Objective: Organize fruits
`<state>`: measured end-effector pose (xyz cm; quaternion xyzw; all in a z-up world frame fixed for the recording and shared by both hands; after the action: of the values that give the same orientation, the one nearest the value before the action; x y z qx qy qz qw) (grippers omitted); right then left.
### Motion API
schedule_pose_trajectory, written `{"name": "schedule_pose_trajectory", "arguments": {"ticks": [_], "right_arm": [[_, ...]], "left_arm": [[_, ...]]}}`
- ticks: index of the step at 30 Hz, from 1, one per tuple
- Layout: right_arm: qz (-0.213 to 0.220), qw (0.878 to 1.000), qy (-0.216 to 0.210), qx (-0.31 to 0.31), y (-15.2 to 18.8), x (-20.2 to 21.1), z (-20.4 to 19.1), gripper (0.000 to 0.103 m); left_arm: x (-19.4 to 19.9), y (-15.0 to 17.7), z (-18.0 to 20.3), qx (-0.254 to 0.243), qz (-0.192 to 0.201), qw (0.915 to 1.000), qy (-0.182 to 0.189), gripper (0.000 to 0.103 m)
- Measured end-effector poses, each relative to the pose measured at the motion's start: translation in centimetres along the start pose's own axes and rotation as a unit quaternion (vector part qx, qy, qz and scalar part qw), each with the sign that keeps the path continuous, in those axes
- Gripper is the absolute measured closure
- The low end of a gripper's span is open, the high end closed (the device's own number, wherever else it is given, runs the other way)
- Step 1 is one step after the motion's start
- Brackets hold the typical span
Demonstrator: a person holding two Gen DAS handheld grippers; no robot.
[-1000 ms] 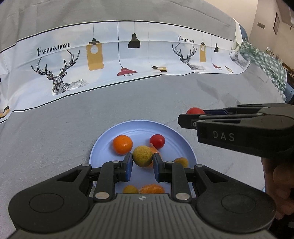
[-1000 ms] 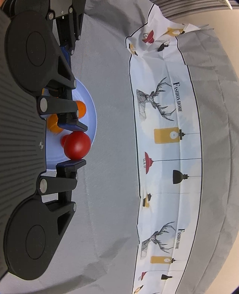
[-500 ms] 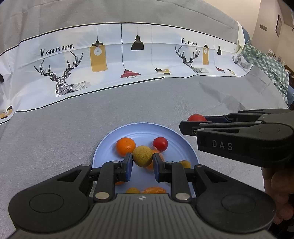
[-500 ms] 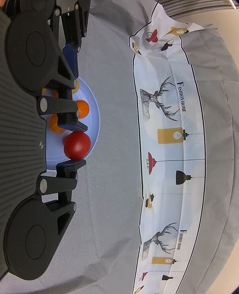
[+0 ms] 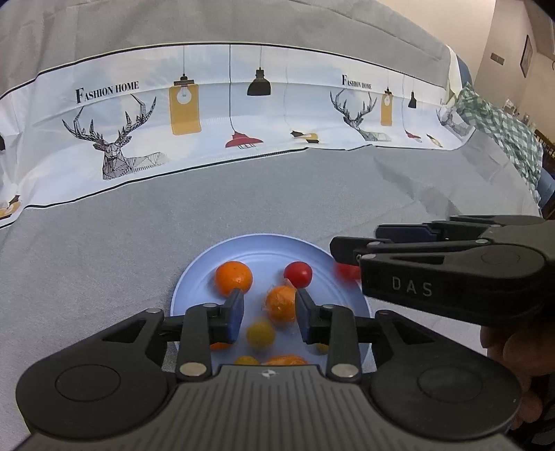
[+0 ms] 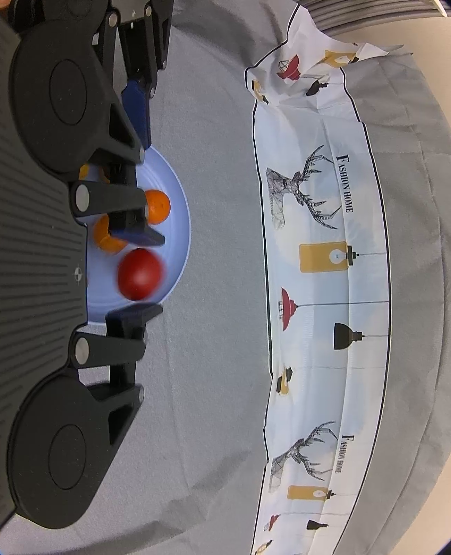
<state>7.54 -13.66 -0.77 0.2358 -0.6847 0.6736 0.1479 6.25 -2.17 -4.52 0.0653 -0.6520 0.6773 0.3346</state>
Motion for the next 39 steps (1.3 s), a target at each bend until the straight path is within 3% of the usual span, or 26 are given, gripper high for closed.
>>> {"name": "schedule_pose_trajectory", "arguments": {"ticks": [8, 11, 17, 22, 27, 32, 36, 39], "right_arm": [[0.007, 1.000, 0.004, 0.002, -0.1, 0.5, 0.5, 0.034], [0.012, 1.000, 0.006, 0.000, -0.3, 1.2, 0.9, 0.022], [0.035, 0.999, 0.005, 0.003, -1.0, 3.2, 1.5, 0.002], [0.043, 0.999, 0.020, 0.013, -1.0, 4.9, 2.1, 0.001], [0.016, 0.998, 0.049, -0.022, -0.7, 6.9, 2.9, 0.001], [0.006, 0.997, 0.052, -0.051, 0.7, 8.9, 2.5, 0.001], [0.000, 0.998, 0.056, -0.019, 1.7, 8.7, 1.5, 0.001], [-0.013, 0.998, 0.059, 0.005, 2.2, 7.7, 1.0, 0.001]], "left_arm": [[0.7, -0.2, -0.6, 0.004, 0.007, 0.9999, -0.012, 0.065], [1.6, -0.3, -1.0, 0.003, 0.020, 0.9995, -0.024, 0.049], [4.9, -0.9, -0.6, -0.031, 0.065, 0.9969, -0.031, 0.029], [8.1, -1.1, -0.5, -0.015, 0.069, 0.9967, -0.041, 0.026], [10.4, -0.1, 0.5, 0.000, 0.059, 0.9964, -0.062, 0.017], [10.0, 2.7, 0.8, 0.009, 0.021, 0.9963, -0.083, 0.001], [9.2, 2.9, 0.4, -0.009, 0.015, 0.9939, -0.109, 0.001], [8.4, 3.4, -0.4, 0.008, -0.007, 0.9931, -0.117, 0.001]]}}
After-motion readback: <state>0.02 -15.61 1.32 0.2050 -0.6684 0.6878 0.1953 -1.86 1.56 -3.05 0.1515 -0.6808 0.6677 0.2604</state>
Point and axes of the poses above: each gripper's, at about its wrist camera, not at the fingertips, and x roughly against the way its jaws point, z to its right, y to its underside, the point moved 5 cm from there along -x, roughly the way its jaws point, and after that the axes turned 15 degrees about z, right-handed, at the moved point
